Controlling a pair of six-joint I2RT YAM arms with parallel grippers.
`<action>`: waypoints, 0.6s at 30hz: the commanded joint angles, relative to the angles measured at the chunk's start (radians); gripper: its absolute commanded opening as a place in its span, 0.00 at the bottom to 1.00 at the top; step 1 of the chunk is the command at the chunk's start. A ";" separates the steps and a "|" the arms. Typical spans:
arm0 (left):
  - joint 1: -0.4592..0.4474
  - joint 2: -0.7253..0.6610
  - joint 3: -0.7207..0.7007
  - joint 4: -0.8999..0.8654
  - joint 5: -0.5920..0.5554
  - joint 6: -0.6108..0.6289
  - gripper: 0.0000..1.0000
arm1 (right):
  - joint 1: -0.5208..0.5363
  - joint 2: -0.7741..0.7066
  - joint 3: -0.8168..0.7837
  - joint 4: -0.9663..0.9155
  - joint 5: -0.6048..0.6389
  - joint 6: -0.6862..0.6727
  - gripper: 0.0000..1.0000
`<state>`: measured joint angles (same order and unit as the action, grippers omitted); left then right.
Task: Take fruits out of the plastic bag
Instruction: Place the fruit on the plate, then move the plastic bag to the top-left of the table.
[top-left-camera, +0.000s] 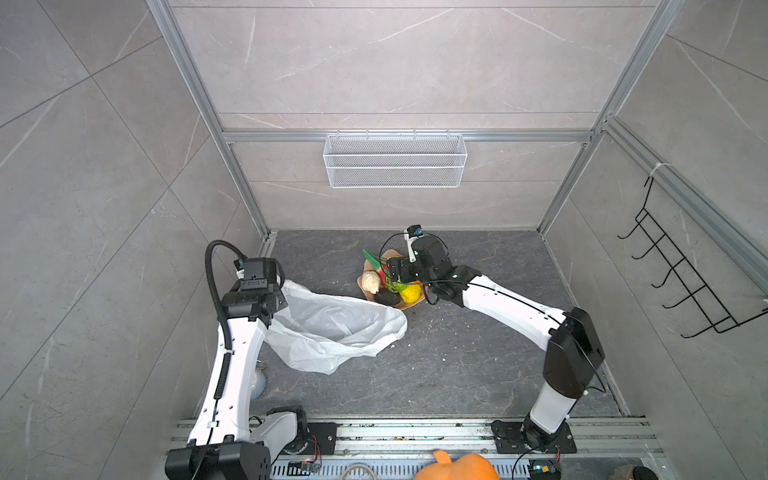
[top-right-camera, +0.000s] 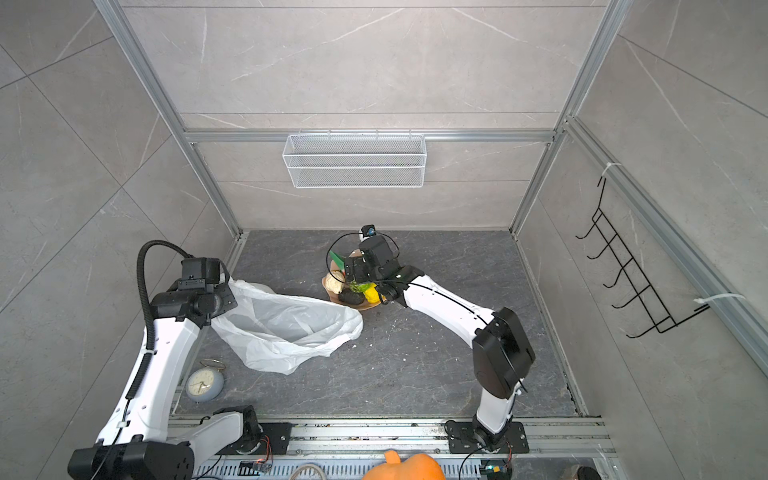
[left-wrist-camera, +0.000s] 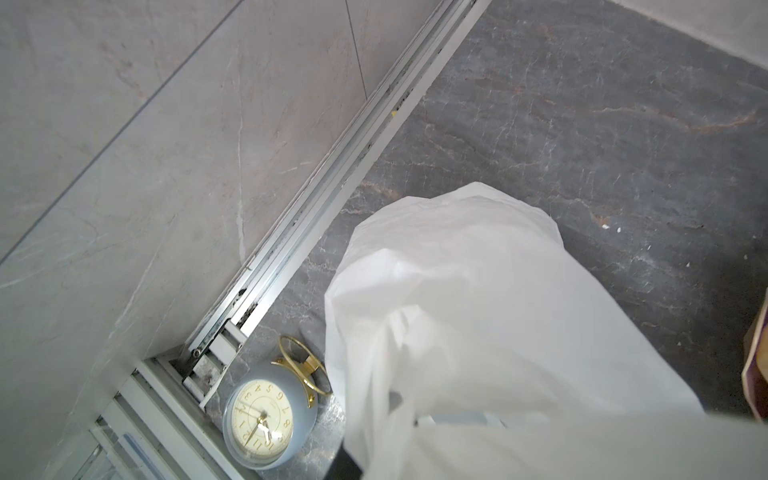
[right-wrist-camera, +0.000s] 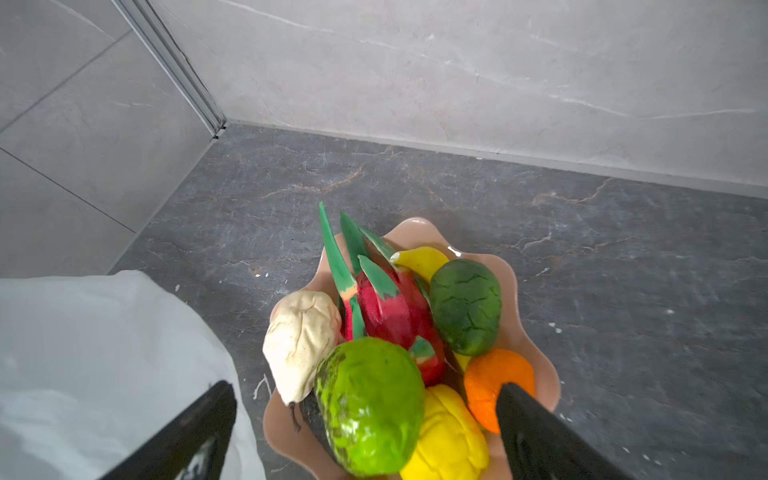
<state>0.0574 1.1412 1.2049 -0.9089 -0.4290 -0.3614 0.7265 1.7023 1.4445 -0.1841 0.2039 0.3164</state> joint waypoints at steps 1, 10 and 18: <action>0.012 0.041 0.101 0.067 0.007 0.046 0.00 | 0.006 -0.146 -0.057 -0.062 0.069 -0.017 1.00; 0.052 0.196 0.253 0.159 0.073 0.085 0.01 | 0.007 -0.486 -0.316 -0.154 0.165 0.004 1.00; 0.070 0.403 0.429 0.235 0.243 0.119 0.01 | 0.007 -0.691 -0.515 -0.193 0.206 0.041 0.99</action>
<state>0.1253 1.4975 1.5646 -0.7383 -0.2749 -0.2810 0.7265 1.0683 0.9668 -0.3397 0.3679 0.3286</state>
